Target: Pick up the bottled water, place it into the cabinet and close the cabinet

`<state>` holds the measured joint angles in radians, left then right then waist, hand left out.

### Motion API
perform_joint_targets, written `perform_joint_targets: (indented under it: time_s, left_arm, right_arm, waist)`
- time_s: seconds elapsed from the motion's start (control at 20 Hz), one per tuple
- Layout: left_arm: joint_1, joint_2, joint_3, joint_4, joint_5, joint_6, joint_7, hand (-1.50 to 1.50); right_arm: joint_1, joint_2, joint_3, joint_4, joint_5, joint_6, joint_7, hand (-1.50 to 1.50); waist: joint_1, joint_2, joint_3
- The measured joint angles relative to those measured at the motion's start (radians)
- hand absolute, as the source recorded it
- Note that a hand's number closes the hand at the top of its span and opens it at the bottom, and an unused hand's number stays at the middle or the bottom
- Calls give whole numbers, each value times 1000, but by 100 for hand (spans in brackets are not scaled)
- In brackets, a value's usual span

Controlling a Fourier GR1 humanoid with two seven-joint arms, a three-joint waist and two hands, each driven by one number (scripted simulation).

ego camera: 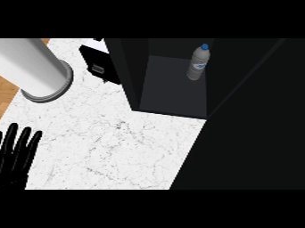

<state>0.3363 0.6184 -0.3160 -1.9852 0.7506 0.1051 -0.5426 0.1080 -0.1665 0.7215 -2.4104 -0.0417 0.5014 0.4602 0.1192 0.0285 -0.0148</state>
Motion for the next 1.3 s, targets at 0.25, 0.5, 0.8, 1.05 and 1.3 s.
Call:
perform_joint_targets:
  time_s: [0.25,0.5,0.8,1.05,1.3]
  left_arm:
    - [-11,13,0,-6,3,-31,0,-150]
    - [-8,23,14,1,10,-50,-3,-150]
    - [11,24,28,8,18,-51,-7,-150]
    - [20,26,36,5,27,-60,-11,-150]
    - [19,30,45,3,33,-64,-9,-150]
  right_arm:
    - [23,18,-5,51,-185,34,37,150]
    - [43,25,-14,82,-299,16,55,150]
    - [77,41,-75,87,-315,-63,4,150]
    - [75,59,-139,109,-344,-124,-36,150]
    - [7,83,-282,188,-382,-210,-71,150]
  waist:
    - [41,20,-1]
    - [39,15,0]
    - [3,4,-1]
    - [-6,0,-4]
    - [2,5,-1]
